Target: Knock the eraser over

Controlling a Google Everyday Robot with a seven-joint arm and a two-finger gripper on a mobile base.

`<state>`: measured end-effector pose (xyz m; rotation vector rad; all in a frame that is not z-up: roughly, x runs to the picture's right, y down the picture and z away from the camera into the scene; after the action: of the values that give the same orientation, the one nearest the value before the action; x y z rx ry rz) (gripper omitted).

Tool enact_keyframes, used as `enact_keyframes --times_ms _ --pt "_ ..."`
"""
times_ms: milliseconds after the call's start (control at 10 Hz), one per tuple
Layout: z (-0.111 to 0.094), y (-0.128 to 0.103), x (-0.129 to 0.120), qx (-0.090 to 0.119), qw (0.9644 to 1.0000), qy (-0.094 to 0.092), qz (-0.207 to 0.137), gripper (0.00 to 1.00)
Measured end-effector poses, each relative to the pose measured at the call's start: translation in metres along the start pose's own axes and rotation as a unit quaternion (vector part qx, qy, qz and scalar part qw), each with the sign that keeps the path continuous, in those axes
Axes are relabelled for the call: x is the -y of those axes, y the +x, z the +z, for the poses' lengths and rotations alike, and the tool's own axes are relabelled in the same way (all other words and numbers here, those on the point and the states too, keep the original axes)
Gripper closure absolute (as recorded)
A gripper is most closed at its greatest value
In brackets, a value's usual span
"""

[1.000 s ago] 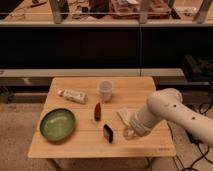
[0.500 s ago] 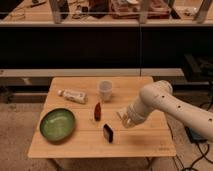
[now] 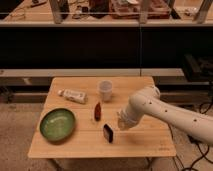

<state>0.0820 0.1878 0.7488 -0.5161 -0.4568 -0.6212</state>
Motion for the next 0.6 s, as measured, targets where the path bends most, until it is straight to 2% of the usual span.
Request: enact_keyframes --times_ms 300,400,500,600 --pt "0.018 0.003 0.007 -0.038 0.9990 -0.014 -0.016 1.00" --pt "0.022 0.003 0.010 -0.047 0.9986 -0.015 -0.019 0.95" --pt "0.021 0.003 0.008 -0.043 0.9988 -0.015 -0.017 0.86" --pt "0.012 -0.001 0.002 -0.037 0.9988 -0.022 -0.022 0.75"
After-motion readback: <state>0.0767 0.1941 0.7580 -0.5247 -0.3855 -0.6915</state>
